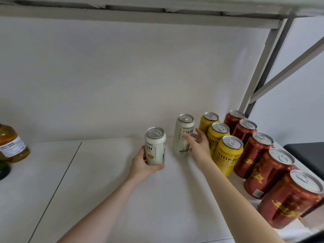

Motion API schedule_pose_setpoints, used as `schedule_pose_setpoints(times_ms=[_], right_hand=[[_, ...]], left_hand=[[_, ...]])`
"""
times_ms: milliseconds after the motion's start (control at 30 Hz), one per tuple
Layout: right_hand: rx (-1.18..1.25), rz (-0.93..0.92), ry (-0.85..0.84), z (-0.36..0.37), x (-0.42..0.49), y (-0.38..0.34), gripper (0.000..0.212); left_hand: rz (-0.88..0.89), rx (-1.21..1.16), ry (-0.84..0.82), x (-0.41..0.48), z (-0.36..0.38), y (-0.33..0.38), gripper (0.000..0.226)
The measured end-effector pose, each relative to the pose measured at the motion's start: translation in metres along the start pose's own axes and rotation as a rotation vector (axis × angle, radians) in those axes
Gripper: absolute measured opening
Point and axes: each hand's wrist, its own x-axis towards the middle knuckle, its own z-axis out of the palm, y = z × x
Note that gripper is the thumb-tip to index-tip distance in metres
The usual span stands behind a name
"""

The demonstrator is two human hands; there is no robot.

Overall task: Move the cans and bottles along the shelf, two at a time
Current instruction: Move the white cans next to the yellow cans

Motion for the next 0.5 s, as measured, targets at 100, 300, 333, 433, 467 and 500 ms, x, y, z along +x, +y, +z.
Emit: schedule_pose_setpoints(times_ms=[100,300,333,433,467,500], right_hand=[[-0.022,-0.010,0.095,0.001,-0.025,0.003,0.066],[-0.233,-0.066,-0.158,0.021,-0.058,-0.004,0.061],[-0.251,-0.061,-0.227,0.025,-0.060,-0.006,0.063],[-0.209,-0.063,-0.390,0.032,-0.064,-0.009,0.057],[-0.182,-0.070,-0.425,0.032,-0.065,-0.010,0.054],[-0.160,-0.077,-0.447,0.032,-0.065,-0.010,0.051]], left_hand=[[-0.009,-0.021,-0.022,-0.001,-0.009,-0.004,0.070],[-0.049,-0.021,-0.055,-0.001,-0.019,-0.001,0.064],[-0.052,-0.020,-0.063,-0.001,-0.017,0.001,0.064],[-0.058,-0.033,-0.090,-0.006,-0.013,0.004,0.064],[-0.059,-0.035,-0.097,-0.009,-0.011,0.004,0.064],[-0.060,-0.032,-0.103,-0.011,-0.009,0.005,0.064]])
